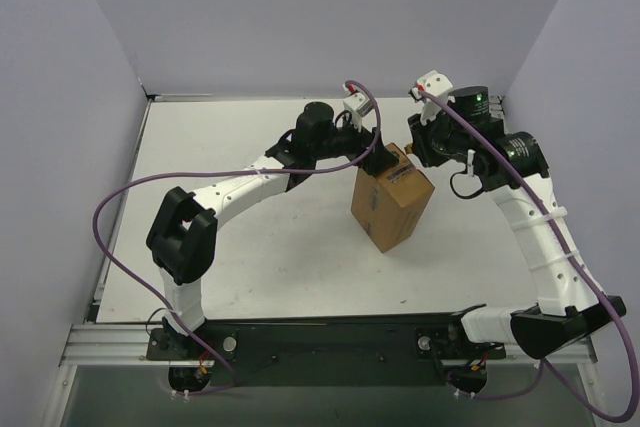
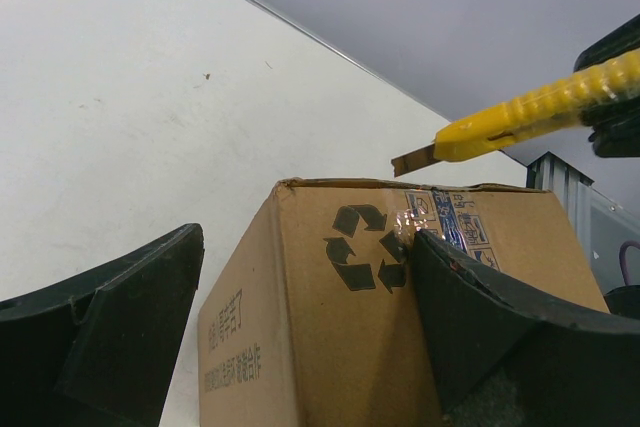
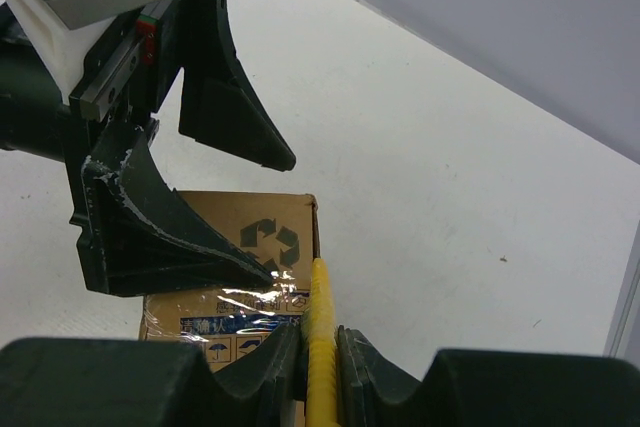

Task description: Unpack the express box

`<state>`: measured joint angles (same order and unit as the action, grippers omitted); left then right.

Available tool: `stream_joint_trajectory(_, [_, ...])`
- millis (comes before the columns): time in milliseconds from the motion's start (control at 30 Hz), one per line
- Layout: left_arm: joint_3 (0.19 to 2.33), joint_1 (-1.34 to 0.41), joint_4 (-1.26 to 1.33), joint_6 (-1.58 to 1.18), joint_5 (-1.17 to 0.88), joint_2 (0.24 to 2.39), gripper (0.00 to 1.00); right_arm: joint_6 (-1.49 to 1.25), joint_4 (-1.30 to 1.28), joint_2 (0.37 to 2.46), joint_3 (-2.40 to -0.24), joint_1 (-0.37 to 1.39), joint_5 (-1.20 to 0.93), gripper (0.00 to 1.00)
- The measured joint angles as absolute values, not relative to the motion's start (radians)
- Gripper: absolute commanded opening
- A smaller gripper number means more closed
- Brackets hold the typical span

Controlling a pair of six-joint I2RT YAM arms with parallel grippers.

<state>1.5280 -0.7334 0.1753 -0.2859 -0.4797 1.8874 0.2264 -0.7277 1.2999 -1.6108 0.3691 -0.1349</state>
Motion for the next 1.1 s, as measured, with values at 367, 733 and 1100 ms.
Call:
stream_joint_trajectory(367, [1.526,-0.733,0.178,-0.288,-0.48,1.887,0.93,0.237,-0.726,1.302,-1.641,0.369,-0.142,0.0])
stream_joint_trajectory(733, [1.523,-0.733,0.183,-0.289,-0.48,1.887,0.93,0.238,-0.727,1.329,-1.638,0.369,-0.146,0.0])
stream_joint_trajectory(1100, [1.523,-0.733,0.185,-0.289,-0.48,1.887,0.93,0.241,-0.728,1.331,-1.611,0.369,-0.146,0.0])
